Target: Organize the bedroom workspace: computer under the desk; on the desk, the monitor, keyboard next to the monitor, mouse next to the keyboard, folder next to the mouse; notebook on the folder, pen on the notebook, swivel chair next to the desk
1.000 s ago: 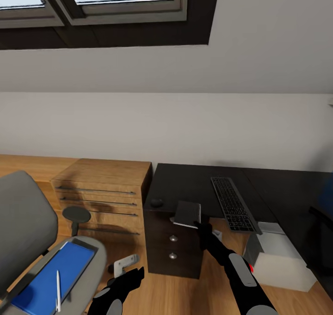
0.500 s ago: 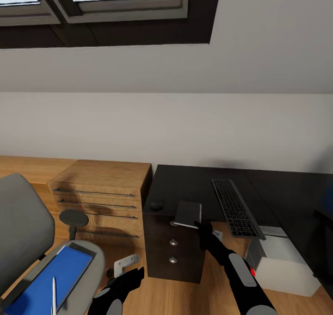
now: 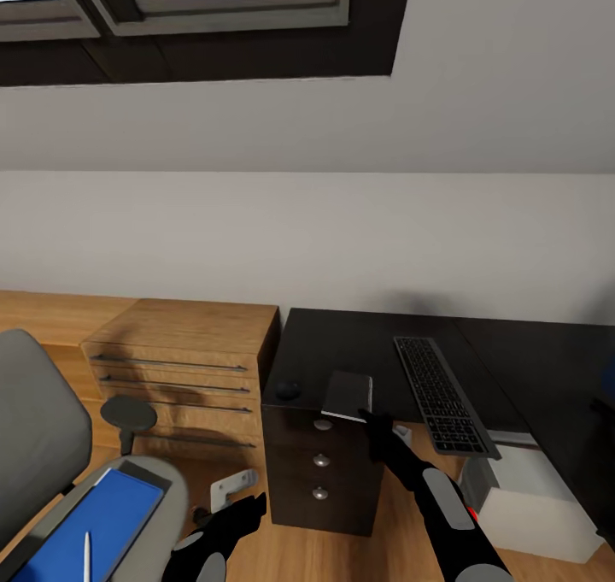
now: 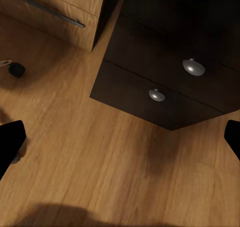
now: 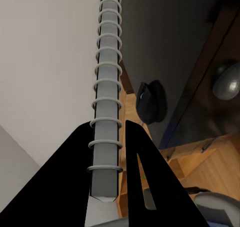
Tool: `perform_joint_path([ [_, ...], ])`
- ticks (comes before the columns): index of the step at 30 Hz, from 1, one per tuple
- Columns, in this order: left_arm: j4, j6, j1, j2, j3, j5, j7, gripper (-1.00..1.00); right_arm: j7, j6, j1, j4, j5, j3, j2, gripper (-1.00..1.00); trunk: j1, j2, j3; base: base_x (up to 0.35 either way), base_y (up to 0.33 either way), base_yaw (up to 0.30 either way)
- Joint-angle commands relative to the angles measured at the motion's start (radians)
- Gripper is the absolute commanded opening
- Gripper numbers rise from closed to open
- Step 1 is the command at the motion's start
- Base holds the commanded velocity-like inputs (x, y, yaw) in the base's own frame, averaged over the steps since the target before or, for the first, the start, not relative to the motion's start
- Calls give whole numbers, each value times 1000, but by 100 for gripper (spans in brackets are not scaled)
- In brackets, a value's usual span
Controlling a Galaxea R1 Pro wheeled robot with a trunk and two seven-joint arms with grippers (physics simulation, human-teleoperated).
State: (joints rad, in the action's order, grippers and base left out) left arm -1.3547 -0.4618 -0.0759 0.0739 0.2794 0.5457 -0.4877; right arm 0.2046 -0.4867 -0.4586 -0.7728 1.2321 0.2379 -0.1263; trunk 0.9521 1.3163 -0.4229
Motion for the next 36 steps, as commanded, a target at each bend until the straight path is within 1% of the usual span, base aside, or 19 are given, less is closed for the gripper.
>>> perform_joint_path([
  [1, -1, -1, -1, 0, 1, 10, -9, 100, 2, -8, -1, 0, 3, 5, -1, -100, 0, 1, -1, 6, 0, 0],
  [14, -4, -3, -1, 0, 1, 11, -9, 100, 2, -7, -1, 1, 3, 6, -1, -100, 0, 1, -1, 1, 0, 0],
  [19, -25, -3, -1, 0, 0, 14, -10, 100, 2, -8, -1, 1, 3, 6, -1, -100, 0, 1, -1, 0, 0, 0],
  [36, -38, -3, -1, 1, 1, 17, -13, 100, 3, -9, -2, 0, 4, 6, -1, -100, 65, 120, -54, 0, 0, 0],
])
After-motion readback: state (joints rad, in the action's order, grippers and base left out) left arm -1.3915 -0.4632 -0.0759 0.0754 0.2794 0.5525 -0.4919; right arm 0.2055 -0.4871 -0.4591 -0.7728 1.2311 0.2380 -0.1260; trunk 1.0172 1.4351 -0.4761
